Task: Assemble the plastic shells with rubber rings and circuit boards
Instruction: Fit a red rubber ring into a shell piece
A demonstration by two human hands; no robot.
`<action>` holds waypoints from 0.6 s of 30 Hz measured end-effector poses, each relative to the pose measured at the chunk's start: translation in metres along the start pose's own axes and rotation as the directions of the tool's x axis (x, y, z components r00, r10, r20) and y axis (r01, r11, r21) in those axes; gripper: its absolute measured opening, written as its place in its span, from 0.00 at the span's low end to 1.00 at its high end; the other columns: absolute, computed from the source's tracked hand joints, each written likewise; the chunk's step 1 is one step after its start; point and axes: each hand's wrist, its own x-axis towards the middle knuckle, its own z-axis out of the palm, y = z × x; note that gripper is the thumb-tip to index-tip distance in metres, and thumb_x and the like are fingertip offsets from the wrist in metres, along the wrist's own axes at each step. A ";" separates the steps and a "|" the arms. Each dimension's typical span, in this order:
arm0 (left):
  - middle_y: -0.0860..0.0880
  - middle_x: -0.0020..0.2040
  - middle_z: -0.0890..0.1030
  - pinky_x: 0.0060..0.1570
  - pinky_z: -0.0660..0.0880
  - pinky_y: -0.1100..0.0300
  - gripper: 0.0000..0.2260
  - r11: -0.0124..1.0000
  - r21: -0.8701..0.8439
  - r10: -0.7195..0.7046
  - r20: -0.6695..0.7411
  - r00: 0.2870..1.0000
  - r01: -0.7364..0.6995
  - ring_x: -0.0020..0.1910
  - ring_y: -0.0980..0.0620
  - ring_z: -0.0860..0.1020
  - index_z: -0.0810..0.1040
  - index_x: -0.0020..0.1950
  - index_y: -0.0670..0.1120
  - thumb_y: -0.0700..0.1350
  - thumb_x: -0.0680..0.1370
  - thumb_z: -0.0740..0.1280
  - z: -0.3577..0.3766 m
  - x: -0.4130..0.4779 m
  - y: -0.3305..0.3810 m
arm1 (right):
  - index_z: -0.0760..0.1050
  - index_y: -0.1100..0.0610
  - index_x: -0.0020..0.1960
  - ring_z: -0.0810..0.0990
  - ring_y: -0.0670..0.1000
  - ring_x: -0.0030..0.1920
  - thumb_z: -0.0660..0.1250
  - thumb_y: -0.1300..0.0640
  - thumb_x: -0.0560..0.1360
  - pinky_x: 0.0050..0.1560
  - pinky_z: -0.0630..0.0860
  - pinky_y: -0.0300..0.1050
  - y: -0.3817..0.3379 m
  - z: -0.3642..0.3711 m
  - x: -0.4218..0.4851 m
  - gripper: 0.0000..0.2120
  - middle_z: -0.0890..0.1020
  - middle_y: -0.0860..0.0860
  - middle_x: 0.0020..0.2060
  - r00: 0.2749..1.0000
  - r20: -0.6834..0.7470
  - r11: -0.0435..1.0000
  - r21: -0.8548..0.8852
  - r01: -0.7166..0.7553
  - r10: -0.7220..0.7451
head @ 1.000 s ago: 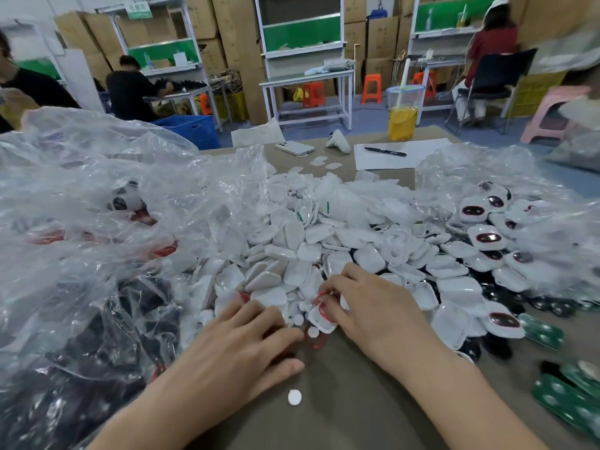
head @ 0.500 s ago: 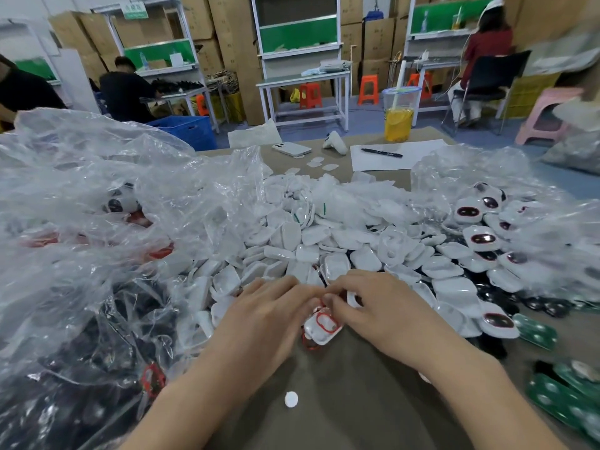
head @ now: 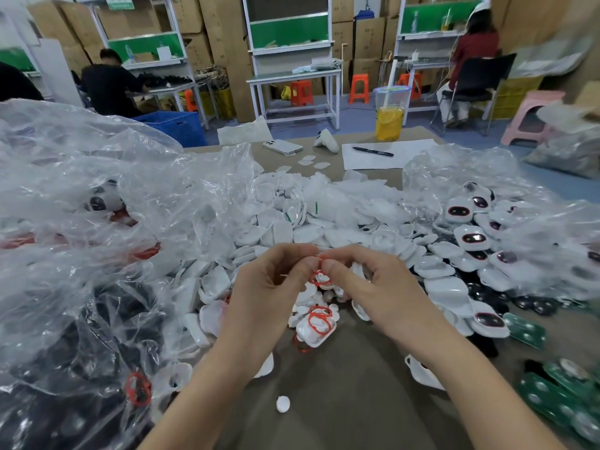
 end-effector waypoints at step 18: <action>0.53 0.41 0.87 0.42 0.77 0.70 0.06 0.995 -0.093 0.019 -0.052 0.998 -0.024 0.43 0.57 0.85 0.84 0.47 0.56 0.44 0.79 0.71 0.008 -0.005 -0.006 | 0.80 0.37 0.48 0.79 0.43 0.36 0.69 0.51 0.74 0.37 0.72 0.32 0.000 0.006 0.000 0.09 0.84 0.37 0.39 0.997 -0.068 0.998 0.062 0.028 -0.023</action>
